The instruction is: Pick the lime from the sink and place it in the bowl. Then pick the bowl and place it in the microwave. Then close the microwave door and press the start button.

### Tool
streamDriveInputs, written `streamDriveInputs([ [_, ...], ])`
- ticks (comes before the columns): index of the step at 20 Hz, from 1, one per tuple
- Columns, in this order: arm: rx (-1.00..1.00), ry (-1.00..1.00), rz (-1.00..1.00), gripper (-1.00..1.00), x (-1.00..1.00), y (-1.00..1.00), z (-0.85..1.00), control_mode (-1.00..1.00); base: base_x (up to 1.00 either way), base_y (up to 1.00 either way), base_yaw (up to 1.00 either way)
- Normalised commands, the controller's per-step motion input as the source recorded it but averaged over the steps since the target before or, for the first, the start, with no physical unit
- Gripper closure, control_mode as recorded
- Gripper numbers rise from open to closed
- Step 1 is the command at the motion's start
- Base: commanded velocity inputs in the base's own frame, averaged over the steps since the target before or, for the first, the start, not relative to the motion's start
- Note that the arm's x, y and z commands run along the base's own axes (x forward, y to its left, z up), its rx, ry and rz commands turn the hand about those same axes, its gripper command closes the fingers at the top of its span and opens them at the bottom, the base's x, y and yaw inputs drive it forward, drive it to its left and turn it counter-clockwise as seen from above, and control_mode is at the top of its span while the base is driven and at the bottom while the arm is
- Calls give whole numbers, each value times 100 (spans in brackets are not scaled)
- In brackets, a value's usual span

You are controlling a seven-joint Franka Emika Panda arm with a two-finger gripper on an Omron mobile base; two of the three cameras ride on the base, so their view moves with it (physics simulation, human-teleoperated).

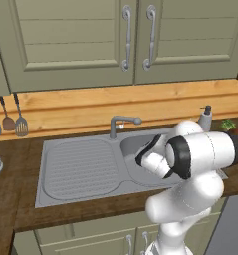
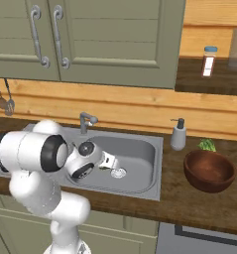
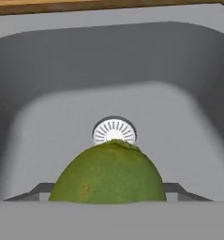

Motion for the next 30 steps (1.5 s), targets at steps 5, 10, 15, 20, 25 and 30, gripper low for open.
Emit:
streamDriveInputs([
  [5, 7, -9, 0, 100, 2, -13, 100, -100, 0, 0, 0],
  [10, 8, -1, 0, 100, 0, -9, 100, -100, 0, 0, 0],
  [15, 0, 3, -6, 100, -10, -1, 100, -100, 0, 0, 0],
  [20, -4, 18, -18, 100, -31, -15, 90, -100, 0, 0, 0],
  [25, 0, 10, -13, 100, -32, -55, 52, -100, 0, 0, 0],
  [30, 3, 3, -4, 100, -36, -85, 5, -100, 0, 0, 0],
])
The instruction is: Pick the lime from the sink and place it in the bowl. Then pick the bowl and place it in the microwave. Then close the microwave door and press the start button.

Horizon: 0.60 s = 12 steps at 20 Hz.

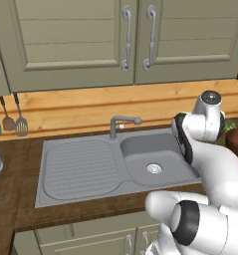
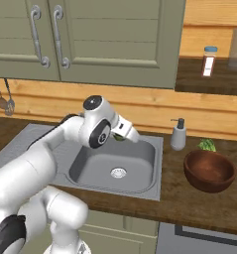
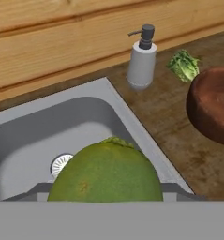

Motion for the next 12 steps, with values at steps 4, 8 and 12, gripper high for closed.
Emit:
streamDriveInputs([
  [4, 0, 0, -2, 100, -21, -71, 0, -100, 0, 0, 0],
  [8, 0, 0, -1, 100, -4, -64, 3, -100, 0, 0, 0],
  [12, 0, 3, -4, 100, 0, -72, 0, -100, 0, 0, 0],
])
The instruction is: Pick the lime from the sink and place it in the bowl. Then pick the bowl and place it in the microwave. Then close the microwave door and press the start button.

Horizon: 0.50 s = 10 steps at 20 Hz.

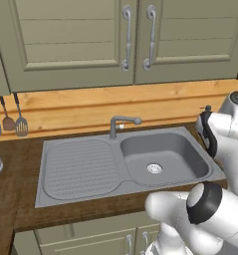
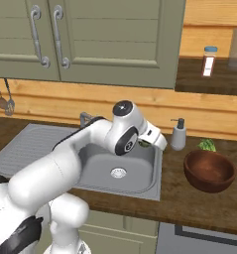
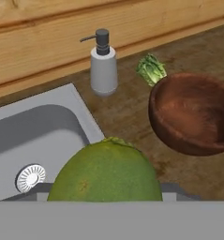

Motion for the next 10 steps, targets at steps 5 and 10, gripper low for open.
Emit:
streamDriveInputs([
  [5, 0, 1, -4, 100, -11, -63, 0, -100, 0, 0, 0],
  [10, 0, -1, 0, 100, -4, -60, 0, -100, 0, 0, 0],
])
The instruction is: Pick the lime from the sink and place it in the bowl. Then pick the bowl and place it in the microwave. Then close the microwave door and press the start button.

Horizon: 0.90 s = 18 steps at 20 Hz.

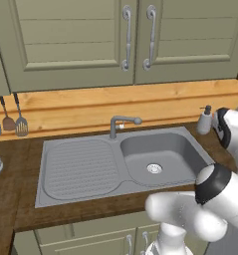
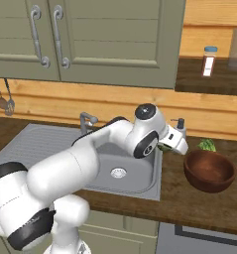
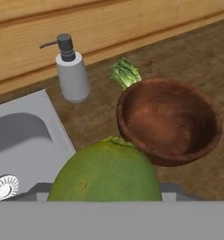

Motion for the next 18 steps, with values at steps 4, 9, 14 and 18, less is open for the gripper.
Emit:
streamDriveInputs([
  [4, 0, 0, 0, 100, 0, -62, 0, -100, 0, 0, 0],
  [9, 0, 0, 0, 100, 3, -64, 0, -100, 0, 0, 0],
  [14, 0, 3, 0, 100, 2, -57, -10, -100, 0, 0, 0],
  [18, 0, 4, 0, 100, 6, -35, -33, -100, 0, 0, 0],
])
